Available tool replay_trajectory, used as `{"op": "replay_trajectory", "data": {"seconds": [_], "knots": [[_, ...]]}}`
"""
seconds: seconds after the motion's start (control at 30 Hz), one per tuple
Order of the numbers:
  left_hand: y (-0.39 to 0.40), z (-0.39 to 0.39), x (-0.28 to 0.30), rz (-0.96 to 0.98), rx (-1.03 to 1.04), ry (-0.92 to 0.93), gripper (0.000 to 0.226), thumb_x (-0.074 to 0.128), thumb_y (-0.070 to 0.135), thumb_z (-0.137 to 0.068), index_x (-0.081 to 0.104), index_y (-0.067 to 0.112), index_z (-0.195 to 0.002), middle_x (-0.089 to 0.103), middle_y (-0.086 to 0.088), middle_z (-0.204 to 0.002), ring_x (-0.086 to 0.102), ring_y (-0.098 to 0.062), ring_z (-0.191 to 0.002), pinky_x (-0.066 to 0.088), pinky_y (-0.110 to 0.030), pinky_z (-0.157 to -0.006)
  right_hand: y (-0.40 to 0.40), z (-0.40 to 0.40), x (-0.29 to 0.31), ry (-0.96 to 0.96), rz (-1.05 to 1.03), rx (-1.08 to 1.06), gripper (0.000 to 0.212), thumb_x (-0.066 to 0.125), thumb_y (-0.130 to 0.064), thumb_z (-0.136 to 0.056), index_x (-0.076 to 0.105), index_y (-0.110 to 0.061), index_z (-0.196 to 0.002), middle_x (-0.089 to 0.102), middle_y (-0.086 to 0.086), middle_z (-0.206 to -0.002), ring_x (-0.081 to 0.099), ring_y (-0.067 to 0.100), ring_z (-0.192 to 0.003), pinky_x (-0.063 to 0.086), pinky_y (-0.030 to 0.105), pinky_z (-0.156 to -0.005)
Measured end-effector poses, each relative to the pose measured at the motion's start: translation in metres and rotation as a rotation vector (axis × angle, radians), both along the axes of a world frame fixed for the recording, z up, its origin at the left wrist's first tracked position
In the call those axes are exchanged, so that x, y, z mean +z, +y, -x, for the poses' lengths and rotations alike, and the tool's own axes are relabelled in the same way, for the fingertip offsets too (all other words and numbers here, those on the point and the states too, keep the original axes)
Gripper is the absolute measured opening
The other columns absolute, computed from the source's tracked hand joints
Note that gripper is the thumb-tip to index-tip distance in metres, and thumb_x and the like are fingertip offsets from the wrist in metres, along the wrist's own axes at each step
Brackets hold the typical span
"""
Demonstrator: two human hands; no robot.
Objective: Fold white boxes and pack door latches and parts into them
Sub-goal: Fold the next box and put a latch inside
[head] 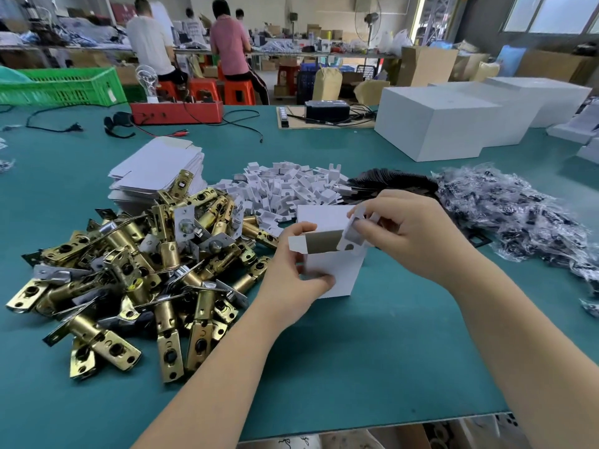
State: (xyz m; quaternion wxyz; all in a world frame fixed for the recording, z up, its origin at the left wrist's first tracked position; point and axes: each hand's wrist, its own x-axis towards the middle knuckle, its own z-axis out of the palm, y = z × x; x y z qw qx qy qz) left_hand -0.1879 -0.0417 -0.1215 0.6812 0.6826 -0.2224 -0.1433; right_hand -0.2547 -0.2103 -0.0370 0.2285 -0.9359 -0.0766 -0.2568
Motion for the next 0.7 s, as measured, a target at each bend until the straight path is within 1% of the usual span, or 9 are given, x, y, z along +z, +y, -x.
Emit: {"op": "replay_trajectory", "data": {"seconds": [0.1,0.13,0.2,0.3,0.33,0.43,0.5,0.63,0.7], "knots": [[0.001,0.002,0.001,-0.001,-0.003,-0.012,0.068,0.067,0.014,-0.064,0.044,0.048,-0.117,0.063,-0.008,-0.110,0.064,-0.021,-0.102,0.055,-0.026,-0.078,0.004,0.003,-0.001,-0.054,0.156,-0.070,0.023,0.067,-0.013,-0.087,0.068,-0.016,-0.109,0.052,-0.011,-0.078,0.039,0.006,-0.057,0.032,0.025,-0.060],[0.001,0.002,0.002,-0.002,-0.005,-0.015,0.067,0.067,0.014,-0.064,0.044,0.049,-0.116,0.064,-0.007,-0.110,0.064,-0.020,-0.102,0.055,-0.025,-0.079,0.005,0.004,-0.001,-0.089,0.192,-0.094,0.023,0.068,-0.012,-0.085,0.068,-0.015,-0.108,0.051,-0.012,-0.076,0.037,0.007,-0.057,0.036,0.029,-0.059],[0.002,0.002,0.002,-0.010,-0.008,-0.022,0.067,0.068,0.012,-0.066,0.044,0.050,-0.115,0.064,-0.005,-0.110,0.064,-0.020,-0.102,0.056,-0.025,-0.080,0.011,0.005,0.001,-0.150,0.181,-0.115,0.019,0.070,-0.010,-0.082,0.068,-0.013,-0.101,0.052,-0.011,-0.072,0.042,0.011,-0.060,0.043,0.031,-0.055],[0.002,0.003,0.001,-0.020,-0.008,-0.039,0.069,0.070,0.000,-0.074,0.044,0.048,-0.116,0.063,-0.003,-0.112,0.062,-0.023,-0.104,0.056,-0.025,-0.079,0.016,0.004,0.002,-0.207,0.082,-0.146,0.010,0.073,-0.011,-0.078,0.069,-0.012,-0.087,0.058,-0.007,-0.068,0.048,0.013,-0.060,0.043,0.031,-0.056],[0.002,0.003,0.001,-0.020,-0.006,-0.046,0.070,0.070,-0.001,-0.074,0.044,0.048,-0.116,0.063,-0.003,-0.113,0.062,-0.024,-0.105,0.056,-0.026,-0.078,0.017,0.003,0.000,-0.181,0.092,-0.155,0.009,0.074,-0.011,-0.077,0.069,-0.011,-0.084,0.061,-0.004,-0.069,0.051,0.016,-0.061,0.044,0.031,-0.056],[0.002,0.005,0.003,-0.028,0.000,-0.058,0.067,0.067,0.010,-0.066,0.044,0.053,-0.112,0.062,-0.001,-0.114,0.062,-0.023,-0.103,0.056,-0.027,-0.077,0.022,0.003,-0.005,-0.057,0.145,-0.195,0.008,0.074,-0.013,-0.077,0.072,-0.013,-0.085,0.065,-0.001,-0.076,0.058,0.025,-0.070,0.044,0.033,-0.060],[0.001,0.006,0.004,-0.028,-0.002,-0.055,0.067,0.065,0.013,-0.065,0.044,0.059,-0.108,0.062,0.001,-0.112,0.062,-0.020,-0.101,0.057,-0.024,-0.076,0.024,0.004,-0.005,-0.015,0.168,-0.237,0.009,0.071,-0.019,-0.082,0.074,-0.017,-0.090,0.064,-0.001,-0.080,0.058,0.025,-0.076,0.044,0.035,-0.064],[0.001,0.005,0.003,-0.025,-0.008,-0.059,0.066,0.064,0.013,-0.065,0.044,0.057,-0.110,0.061,0.004,-0.113,0.061,-0.017,-0.100,0.054,-0.022,-0.076,0.027,0.007,0.007,0.160,0.289,-0.211,0.021,0.056,-0.037,-0.093,0.074,-0.029,-0.100,0.052,-0.006,-0.081,0.050,0.016,-0.080,0.036,0.032,-0.066],[0.002,0.005,0.004,-0.035,-0.011,-0.068,0.065,0.064,0.014,-0.066,0.044,0.055,-0.112,0.060,0.005,-0.113,0.060,-0.014,-0.098,0.053,-0.019,-0.074,0.028,0.009,0.014,0.224,0.311,-0.238,0.025,0.050,-0.040,-0.095,0.073,-0.031,-0.100,0.058,-0.005,-0.086,0.053,0.017,-0.083,0.038,0.031,-0.069]]}}
